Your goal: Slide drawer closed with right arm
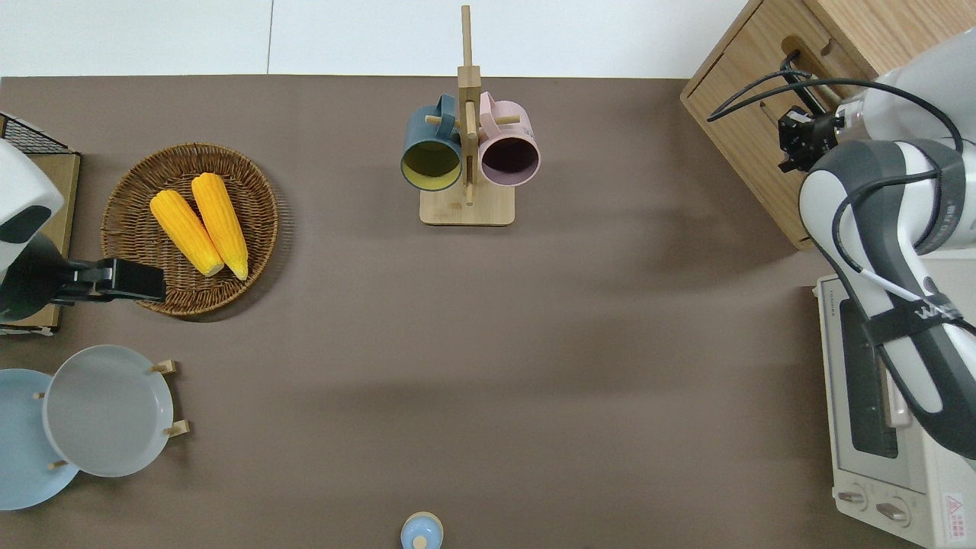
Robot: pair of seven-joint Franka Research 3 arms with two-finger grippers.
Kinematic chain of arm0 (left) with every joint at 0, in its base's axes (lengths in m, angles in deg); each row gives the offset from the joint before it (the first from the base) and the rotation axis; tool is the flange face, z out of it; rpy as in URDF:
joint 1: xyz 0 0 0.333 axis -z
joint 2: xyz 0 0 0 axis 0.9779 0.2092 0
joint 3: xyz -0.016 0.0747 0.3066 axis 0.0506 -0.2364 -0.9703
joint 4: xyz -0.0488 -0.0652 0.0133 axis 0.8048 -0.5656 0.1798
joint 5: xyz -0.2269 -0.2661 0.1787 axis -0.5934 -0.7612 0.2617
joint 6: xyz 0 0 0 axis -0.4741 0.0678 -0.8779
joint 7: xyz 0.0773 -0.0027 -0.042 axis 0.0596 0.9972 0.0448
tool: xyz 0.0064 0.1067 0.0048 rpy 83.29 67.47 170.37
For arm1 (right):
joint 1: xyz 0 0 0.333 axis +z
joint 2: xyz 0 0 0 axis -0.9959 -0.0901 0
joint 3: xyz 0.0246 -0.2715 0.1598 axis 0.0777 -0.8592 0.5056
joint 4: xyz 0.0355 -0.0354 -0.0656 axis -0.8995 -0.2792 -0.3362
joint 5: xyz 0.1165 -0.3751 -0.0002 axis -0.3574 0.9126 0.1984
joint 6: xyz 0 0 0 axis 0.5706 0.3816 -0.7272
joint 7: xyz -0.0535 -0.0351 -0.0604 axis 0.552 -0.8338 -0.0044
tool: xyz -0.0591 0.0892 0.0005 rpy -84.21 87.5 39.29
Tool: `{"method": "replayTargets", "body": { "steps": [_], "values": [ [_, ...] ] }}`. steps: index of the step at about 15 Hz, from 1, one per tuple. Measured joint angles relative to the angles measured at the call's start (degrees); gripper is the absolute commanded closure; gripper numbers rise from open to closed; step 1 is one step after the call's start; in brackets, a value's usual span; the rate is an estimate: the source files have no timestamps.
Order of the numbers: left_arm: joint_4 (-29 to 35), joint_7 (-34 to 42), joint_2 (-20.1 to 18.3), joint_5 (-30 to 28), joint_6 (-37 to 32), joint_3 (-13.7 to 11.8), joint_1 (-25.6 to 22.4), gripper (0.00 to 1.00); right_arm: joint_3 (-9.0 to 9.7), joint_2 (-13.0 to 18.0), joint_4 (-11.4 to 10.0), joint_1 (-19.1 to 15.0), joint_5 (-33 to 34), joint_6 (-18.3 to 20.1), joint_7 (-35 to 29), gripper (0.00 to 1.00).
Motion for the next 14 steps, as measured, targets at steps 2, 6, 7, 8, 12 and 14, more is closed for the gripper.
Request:
{"method": "replayTargets", "body": {
  "steps": [2,6,7,8,12,14],
  "values": [
    [0.0,0.0,0.0,0.0,0.0,0.0,0.0,0.00,0.02,0.0,0.0,0.0,0.0,0.0,0.0,1.000],
    [0.0,0.0,0.0,0.0,0.0,0.0,0.0,0.00,0.05,-0.1,0.0,0.0,0.0,-0.1,0.0,1.000],
    [0.0,0.0,0.0,0.0,0.0,0.0,0.0,0.00,0.06,-0.1,0.0,0.0,0.0,-0.1,0.0,1.000],
    [0.0,0.0,0.0,0.0,0.0,0.0,0.0,0.00,0.11,-0.1,0.0,-0.1,0.0,-0.1,0.0,1.000],
    [0.0,0.0,0.0,0.0,0.0,0.0,0.0,0.00,0.46,-0.1,0.3,-0.1,0.0,-1.0,-1.2,1.000],
    [0.0,0.0,0.0,0.0,0.0,0.0,0.0,0.00,1.02,0.1,1.1,-0.1,0.0,-1.1,-1.7,1.000]
  ]
}}
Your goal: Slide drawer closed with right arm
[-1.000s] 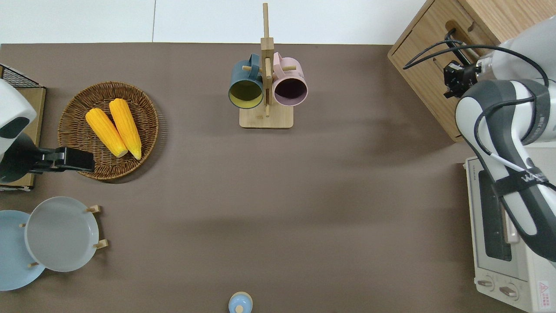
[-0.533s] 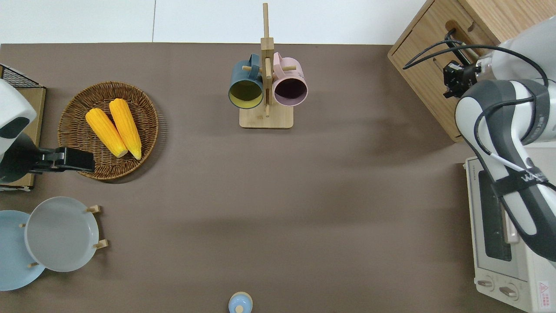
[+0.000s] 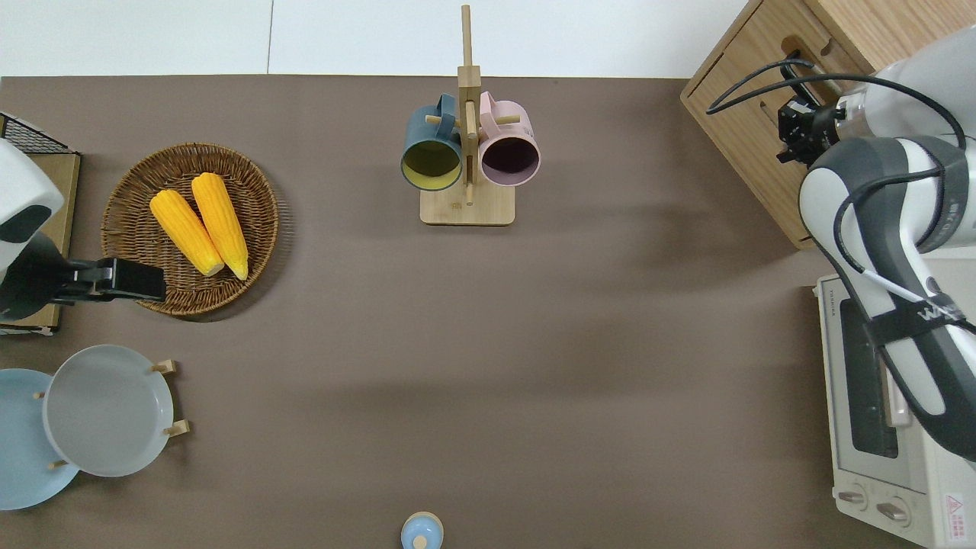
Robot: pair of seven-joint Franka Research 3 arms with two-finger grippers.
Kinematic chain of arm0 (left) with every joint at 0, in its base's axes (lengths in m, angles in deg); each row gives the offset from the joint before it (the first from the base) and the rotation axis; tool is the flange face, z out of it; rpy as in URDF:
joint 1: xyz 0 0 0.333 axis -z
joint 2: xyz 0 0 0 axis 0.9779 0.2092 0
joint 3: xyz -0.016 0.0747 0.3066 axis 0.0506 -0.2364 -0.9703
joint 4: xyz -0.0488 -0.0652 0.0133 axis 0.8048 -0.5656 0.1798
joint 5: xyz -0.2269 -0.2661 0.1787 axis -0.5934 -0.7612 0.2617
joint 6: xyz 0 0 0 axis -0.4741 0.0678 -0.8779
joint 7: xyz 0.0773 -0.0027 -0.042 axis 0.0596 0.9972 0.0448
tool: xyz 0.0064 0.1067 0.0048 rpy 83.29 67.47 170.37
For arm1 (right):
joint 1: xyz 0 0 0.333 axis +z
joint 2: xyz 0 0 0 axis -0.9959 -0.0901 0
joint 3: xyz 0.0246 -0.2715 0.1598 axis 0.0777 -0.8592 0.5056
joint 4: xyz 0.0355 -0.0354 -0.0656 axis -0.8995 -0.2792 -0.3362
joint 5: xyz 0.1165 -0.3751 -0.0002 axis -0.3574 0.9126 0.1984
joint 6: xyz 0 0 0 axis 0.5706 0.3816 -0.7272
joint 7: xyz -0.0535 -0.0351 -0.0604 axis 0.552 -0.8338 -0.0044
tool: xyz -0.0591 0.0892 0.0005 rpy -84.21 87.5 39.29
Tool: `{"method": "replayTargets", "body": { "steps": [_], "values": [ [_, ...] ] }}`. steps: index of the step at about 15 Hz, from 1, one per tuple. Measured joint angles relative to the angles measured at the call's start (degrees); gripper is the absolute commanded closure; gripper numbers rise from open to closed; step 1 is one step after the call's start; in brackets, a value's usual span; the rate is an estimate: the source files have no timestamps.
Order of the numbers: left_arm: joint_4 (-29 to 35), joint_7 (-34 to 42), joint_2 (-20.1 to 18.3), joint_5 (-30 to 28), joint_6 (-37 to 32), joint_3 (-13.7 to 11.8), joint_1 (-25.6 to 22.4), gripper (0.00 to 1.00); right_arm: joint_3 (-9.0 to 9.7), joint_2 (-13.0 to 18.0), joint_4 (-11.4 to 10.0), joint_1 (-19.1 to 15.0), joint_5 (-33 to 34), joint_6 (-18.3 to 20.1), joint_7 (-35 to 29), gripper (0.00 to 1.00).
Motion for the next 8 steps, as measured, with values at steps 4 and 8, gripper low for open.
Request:
{"method": "replayTargets", "body": {
  "steps": [4,8],
  "values": [
    [0.0,0.0,0.0,0.0,0.0,0.0,0.0,0.00,2.39,2.1,-0.4,0.3,0.0,0.9,-0.3,1.000],
    [0.0,0.0,0.0,0.0,0.0,0.0,0.0,0.00,3.52,4.7,-2.9,2.4,0.0,2.4,0.3,0.953]
  ]
}}
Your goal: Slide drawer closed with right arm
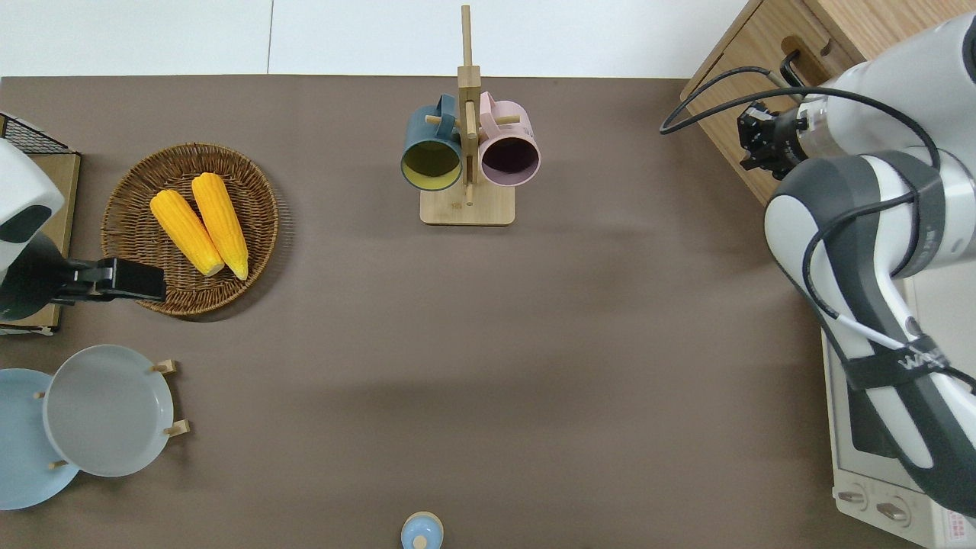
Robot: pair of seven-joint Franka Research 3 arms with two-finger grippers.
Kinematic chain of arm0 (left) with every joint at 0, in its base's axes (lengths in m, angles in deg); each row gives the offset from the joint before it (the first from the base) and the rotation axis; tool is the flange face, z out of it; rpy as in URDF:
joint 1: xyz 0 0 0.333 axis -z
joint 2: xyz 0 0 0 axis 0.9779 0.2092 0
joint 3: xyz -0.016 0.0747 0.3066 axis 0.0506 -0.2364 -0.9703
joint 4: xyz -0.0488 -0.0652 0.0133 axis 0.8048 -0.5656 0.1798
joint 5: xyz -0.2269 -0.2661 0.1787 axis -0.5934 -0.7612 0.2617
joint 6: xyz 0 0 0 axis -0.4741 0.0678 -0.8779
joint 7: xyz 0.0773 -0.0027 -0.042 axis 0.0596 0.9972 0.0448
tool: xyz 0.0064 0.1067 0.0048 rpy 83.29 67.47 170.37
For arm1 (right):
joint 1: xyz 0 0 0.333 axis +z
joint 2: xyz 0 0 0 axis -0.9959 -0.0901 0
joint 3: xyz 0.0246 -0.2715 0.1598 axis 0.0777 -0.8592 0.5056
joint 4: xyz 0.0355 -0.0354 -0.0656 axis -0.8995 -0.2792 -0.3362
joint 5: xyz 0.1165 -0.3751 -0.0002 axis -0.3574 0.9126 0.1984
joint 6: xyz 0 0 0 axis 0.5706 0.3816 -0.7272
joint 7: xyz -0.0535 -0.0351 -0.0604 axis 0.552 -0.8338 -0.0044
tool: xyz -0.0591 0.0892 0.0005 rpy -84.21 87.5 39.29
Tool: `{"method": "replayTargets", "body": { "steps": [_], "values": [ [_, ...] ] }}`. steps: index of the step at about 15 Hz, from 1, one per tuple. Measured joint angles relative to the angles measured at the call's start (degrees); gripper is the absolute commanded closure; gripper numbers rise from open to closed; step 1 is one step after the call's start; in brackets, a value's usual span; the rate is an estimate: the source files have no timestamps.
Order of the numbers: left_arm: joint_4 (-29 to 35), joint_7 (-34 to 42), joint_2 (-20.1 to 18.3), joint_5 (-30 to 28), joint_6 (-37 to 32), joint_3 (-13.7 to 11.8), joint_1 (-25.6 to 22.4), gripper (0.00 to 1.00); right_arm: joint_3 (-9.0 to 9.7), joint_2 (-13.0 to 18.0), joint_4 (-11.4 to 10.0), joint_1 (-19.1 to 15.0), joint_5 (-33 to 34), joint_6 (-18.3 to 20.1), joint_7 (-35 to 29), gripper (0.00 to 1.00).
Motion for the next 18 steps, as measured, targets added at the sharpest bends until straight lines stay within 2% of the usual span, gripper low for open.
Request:
{"method": "replayTargets", "body": {
  "steps": [3,7,8,9,10,11,12,13,16,18],
  "values": [
    [0.0,0.0,0.0,0.0,0.0,0.0,0.0,0.00,0.20,2.5,-1.7,1.7,-0.6,2.8,4.8,0.907],
    [0.0,0.0,0.0,0.0,0.0,0.0,0.0,0.00,0.27,6.6,-2.9,2.5,-1.4,8.2,17.5,0.758],
    [0.0,0.0,0.0,0.0,0.0,0.0,0.0,0.00,0.28,7.5,-3.5,2.5,-1.7,8.7,20.2,0.663],
    [0.0,0.0,0.0,0.0,0.0,0.0,0.0,0.00,0.28,8.2,-4.1,2.5,-1.9,9.1,22.5,0.498],
    [0.0,0.0,0.0,0.0,0.0,0.0,0.0,0.00,0.28,9.0,-4.6,2.5,-2.0,9.7,24.6,0.416],
    [0.0,0.0,0.0,0.0,0.0,0.0,0.0,0.00,0.27,9.8,-5.0,2.5,-2.0,10.6,26.9,0.286],
    [0.0,0.0,0.0,0.0,0.0,0.0,0.0,0.00,0.23,10.5,-5.3,2.5,-2.2,11.5,28.9,0.096],
    [0.0,0.0,0.0,0.0,0.0,0.0,0.0,0.00,0.14,11.2,-5.4,2.5,-2.5,12.3,30.6,0.022],
    [0.0,0.0,0.0,0.0,0.0,0.0,0.0,0.00,-0.09,13.7,-6.0,2.5,-3.2,13.3,33.7,0.021],
    [0.0,0.0,0.0,0.0,0.0,0.0,0.0,0.00,-0.07,15.8,-7.5,2.5,-3.4,13.7,34.3,0.021]
  ]
}}
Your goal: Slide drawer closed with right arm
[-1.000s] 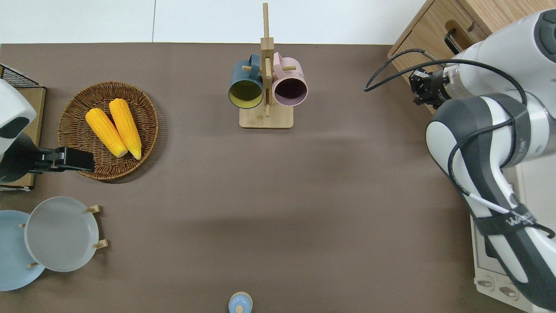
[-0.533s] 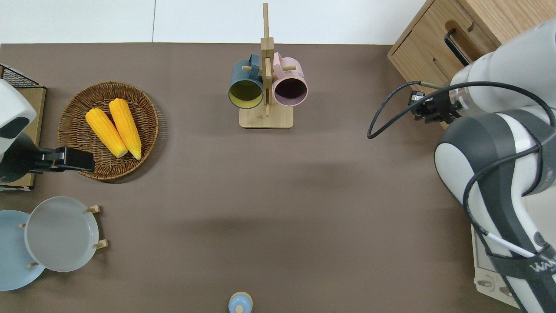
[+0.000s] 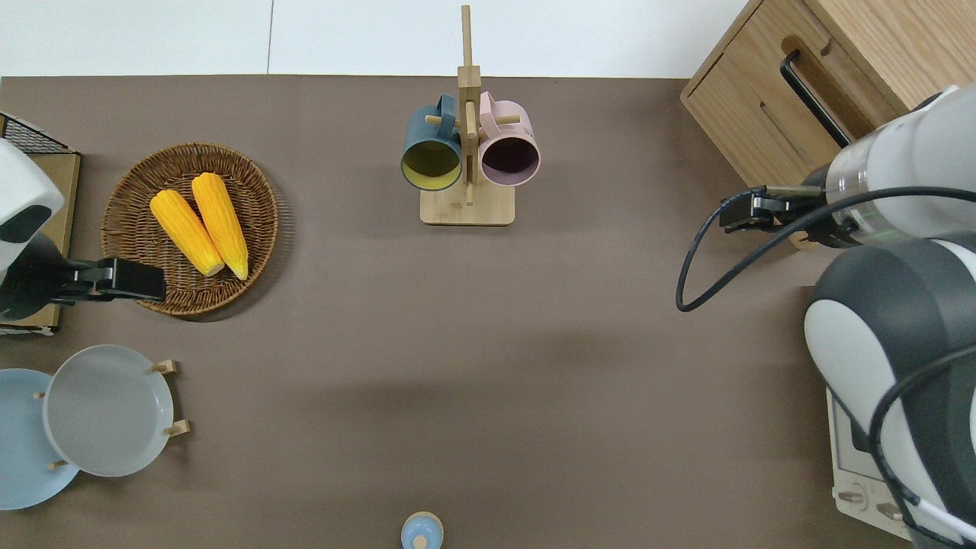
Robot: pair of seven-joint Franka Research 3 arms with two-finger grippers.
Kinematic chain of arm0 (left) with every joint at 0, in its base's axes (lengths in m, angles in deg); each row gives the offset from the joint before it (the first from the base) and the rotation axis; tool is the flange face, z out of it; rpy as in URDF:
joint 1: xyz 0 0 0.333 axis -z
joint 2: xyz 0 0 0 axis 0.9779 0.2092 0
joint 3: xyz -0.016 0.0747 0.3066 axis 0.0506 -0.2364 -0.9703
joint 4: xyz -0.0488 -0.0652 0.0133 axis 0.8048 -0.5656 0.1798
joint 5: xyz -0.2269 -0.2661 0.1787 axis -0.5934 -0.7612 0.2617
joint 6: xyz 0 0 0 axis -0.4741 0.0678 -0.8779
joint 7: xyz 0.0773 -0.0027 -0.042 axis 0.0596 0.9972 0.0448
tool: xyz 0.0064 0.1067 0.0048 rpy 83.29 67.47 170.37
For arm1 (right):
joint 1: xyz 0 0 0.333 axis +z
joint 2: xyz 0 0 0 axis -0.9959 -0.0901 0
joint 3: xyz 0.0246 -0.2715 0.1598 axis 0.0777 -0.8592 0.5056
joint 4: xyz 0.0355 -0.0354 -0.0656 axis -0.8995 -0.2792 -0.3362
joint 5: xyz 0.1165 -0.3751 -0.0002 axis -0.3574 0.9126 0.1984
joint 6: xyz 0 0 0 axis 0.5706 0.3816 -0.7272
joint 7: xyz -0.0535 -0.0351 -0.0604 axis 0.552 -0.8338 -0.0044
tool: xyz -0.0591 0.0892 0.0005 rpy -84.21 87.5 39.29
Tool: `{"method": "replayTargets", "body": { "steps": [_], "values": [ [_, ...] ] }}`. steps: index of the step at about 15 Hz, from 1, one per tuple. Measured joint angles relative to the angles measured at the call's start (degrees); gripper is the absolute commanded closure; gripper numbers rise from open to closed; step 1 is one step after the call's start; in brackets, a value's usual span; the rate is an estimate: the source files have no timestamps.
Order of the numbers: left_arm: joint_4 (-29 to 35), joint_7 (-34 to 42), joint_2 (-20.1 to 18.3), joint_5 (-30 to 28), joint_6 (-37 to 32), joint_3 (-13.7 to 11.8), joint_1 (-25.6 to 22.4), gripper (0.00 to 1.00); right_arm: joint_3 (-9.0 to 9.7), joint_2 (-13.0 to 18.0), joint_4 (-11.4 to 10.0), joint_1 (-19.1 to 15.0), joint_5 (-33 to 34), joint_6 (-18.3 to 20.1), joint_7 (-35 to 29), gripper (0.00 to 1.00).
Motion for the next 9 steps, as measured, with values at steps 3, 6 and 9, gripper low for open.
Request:
{"method": "replayTargets", "body": {
  "steps": [3,6,9],
  "values": [
    [0.0,0.0,0.0,0.0,0.0,0.0,0.0,0.00,-0.07,4.0,-3.3,-0.1,-1.6,0.2,1.1,0.021],
    [0.0,0.0,0.0,0.0,0.0,0.0,0.0,0.00,-0.38,7.7,-5.4,-0.6,-2.8,0.2,2.0,0.019],
    [0.0,0.0,0.0,0.0,0.0,0.0,0.0,0.00,-0.43,10.3,-6.2,-2.6,-4.3,1.7,4.7,0.019]
  ]
}}
